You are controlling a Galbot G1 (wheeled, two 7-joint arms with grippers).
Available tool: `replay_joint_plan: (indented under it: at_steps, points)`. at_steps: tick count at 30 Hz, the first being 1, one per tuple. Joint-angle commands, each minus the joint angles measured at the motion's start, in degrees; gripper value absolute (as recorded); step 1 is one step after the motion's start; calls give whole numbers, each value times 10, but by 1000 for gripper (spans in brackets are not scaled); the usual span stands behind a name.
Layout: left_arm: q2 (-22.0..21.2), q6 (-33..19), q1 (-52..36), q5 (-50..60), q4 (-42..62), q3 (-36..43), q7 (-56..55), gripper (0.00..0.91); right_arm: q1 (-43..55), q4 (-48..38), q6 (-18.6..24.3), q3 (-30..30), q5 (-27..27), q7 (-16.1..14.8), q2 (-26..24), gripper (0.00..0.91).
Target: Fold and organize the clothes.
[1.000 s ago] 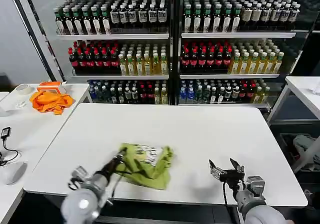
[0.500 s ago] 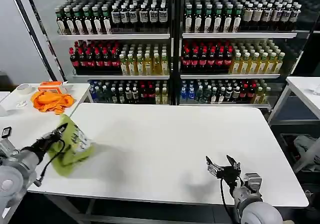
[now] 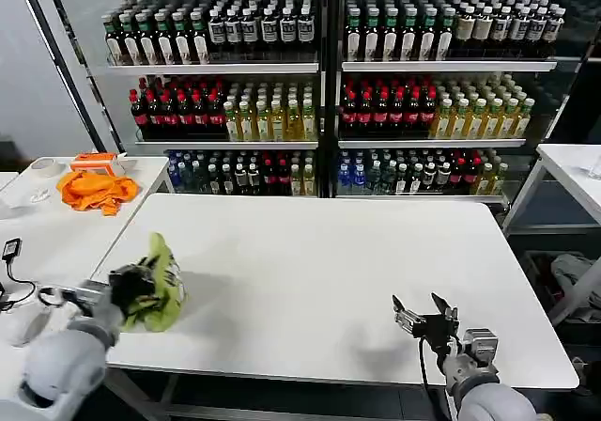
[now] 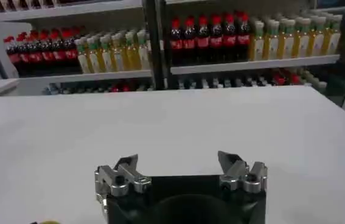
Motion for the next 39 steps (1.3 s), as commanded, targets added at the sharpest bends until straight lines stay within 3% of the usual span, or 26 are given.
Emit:
replay_joint_plan:
  at_steps: [1, 6, 11, 18, 19, 20, 21, 26, 31, 39]
  points:
    - [-21, -15, -50, 212, -47, 166, 18, 30, -9, 3, 0, 4, -3, 0, 0, 907]
    - [-45, 13, -88, 195, -46, 226, 28, 30, -14, 5, 0, 7, -8, 0, 4, 907]
    - [-94, 38, -103, 218, -6, 304, 26, 30, -19, 10, 0, 15, -9, 0, 5, 907]
    - [-160, 63, -133, 209, 20, 352, 2, 30, -24, 13, -1, 26, -8, 0, 4, 907]
    - [-164, 63, -134, 208, 21, 355, 0, 131, -24, 13, -1, 27, -7, 0, 4, 907]
    - [-169, 64, -138, 205, 21, 360, -2, 383, -24, 12, -1, 26, -8, 0, 4, 907]
    - [-177, 63, -142, 202, 21, 366, -10, 907, -23, 13, -1, 26, -8, 0, 5, 907]
    - [-187, 31, -134, 154, 4, 354, -10, 907, -12, 7, -2, 16, -9, -1, 8, 907]
    - [-173, -18, -89, 61, -49, 282, -12, 907, 14, -7, 1, -11, -7, -2, 13, 907]
    - [-164, -51, 0, 1, -95, 138, -28, 907, 104, -51, 13, -125, 67, 16, 51, 907]
